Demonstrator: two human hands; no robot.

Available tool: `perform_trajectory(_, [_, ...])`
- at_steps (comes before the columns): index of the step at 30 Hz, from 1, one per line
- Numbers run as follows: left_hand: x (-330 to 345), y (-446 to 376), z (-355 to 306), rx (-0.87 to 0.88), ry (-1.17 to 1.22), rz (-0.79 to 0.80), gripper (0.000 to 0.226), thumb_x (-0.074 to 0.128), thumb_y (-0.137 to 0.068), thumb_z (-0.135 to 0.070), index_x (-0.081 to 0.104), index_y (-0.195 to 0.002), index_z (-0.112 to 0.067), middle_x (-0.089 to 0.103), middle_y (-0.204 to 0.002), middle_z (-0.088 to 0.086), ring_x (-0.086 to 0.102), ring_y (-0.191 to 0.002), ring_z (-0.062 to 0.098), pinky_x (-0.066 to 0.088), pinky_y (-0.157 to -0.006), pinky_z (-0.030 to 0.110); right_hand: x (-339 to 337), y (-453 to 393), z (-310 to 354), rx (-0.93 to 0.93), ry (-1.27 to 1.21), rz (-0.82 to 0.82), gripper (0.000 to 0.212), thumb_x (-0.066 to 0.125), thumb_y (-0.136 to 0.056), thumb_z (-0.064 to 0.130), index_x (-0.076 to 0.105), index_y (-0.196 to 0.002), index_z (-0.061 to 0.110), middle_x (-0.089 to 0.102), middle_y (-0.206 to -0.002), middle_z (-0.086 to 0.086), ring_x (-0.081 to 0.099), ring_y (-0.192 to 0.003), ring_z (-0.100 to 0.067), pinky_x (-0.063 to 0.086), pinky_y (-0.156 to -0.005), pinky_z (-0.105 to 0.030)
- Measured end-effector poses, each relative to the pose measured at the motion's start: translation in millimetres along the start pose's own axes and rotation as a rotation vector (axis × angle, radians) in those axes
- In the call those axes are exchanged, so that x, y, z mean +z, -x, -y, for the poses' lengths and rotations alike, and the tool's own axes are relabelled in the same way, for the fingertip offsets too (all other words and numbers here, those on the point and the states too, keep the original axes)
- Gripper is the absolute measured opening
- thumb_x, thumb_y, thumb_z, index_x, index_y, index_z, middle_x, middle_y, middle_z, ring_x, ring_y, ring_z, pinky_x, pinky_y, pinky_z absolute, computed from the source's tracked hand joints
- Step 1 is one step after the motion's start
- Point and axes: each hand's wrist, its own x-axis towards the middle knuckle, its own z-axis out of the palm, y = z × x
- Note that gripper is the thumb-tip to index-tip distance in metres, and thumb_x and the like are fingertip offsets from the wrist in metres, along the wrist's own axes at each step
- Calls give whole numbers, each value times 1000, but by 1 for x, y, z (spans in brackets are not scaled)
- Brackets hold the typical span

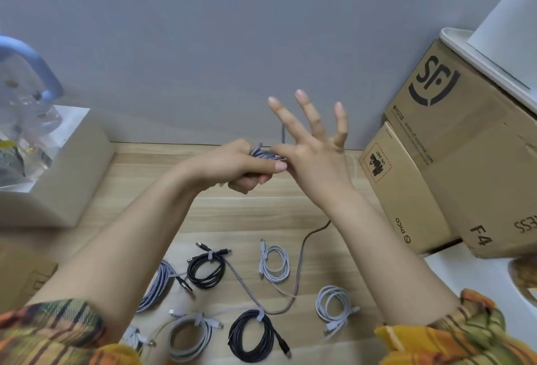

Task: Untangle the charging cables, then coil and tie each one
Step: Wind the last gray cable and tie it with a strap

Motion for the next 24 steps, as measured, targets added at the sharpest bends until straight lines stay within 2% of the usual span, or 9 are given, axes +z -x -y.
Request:
perform_trajectory(4, [-4, -1, -3, 217, 541, 128, 33, 70, -76, -41, 54, -54, -23, 31, -32, -10, 27, -29, 9, 39, -50, 23, 5, 3, -4, 181, -371, 183, 33, 44, -83, 46, 67, -79, 23, 65, -105, 3, 56, -110, -23, 18, -98, -41])
perform_trajectory(8, [-12, -11, -8, 414, 1481, 334, 16, 59, -90, -18, 57, -81, -5, 50, -46, 1, 50, -42, 15, 49, -67, 30, 0, 4, 1, 285, -523, 455, 31, 47, -94, 41, 58, -79, 17, 58, -76, 5, 55, -87, -23, 30, -81, -36])
perform_trajectory(10, [-12, -19, -11, 447, 1702, 71, 14, 51, -93, -15, 54, -89, -2, 50, -51, -1, 51, -44, 13, 51, -64, 27, -4, 1, 4, 318, -601, 551, 31, 48, -95, 40, 54, -75, 17, 56, -72, 4, 55, -81, -26, 38, -72, -36])
perform_trajectory(12, [-10, -28, -11, 442, 1719, -200, 18, 44, -97, -18, 53, -96, -2, 54, -54, -5, 54, -45, 8, 52, -58, 23, -6, -1, 7, 326, -673, 645, 32, 51, -94, 39, 55, -73, 15, 63, -74, -3, 57, -79, -28, 45, -70, -37])
perform_trajectory(15, [-5, -40, -6, 368, 1426, -445, 18, 38, -100, -17, 50, -101, -4, 62, -57, -5, 58, -49, 3, 51, -58, 19, -10, -2, 10, 329, -724, 758, 32, 57, -92, 34, 49, -66, 16, 67, -72, -10, 64, -75, -27, 49, -74, -36])
perform_trajectory(17, [2, -44, -2, 322, 997, -527, 12, 40, -99, -8, 51, -97, -5, 68, -63, -2, 59, -51, 5, 50, -60, 18, -12, -1, 12, 376, -783, 783, 24, 59, -90, 26, 54, -70, 13, 66, -71, -5, 67, -64, -20, 51, -74, -35])
perform_trajectory(20, [15, -43, 3, 256, 309, -470, 15, 49, -94, -5, 57, -106, -1, 73, -87, -3, 68, -81, 11, 49, -77, 18, -19, -3, 14, 463, -919, 786, 12, 58, -90, 17, 59, -79, 12, 58, -80, 2, 63, -47, -17, 55, -61, -31])
perform_trajectory(22, [19, -43, 4, 224, -127, -461, 18, 55, -92, -13, 65, -99, 0, 64, -116, -6, 60, -103, 9, 47, -84, 22, -20, -4, 16, 460, -936, 774, 7, 57, -90, 14, 57, -83, 14, 52, -88, 2, 52, -44, -10, 45, -42, -19])
perform_trajectory(24, [19, -42, 5, 198, -477, -453, 28, 55, -90, -30, 59, -80, -4, 61, -126, 2, 56, -99, 10, 49, -83, 35, -19, -2, 14, 497, -960, 773, 4, 58, -88, 11, 60, -88, 14, 54, -85, 0, 44, -46, -3, 35, -38, -14])
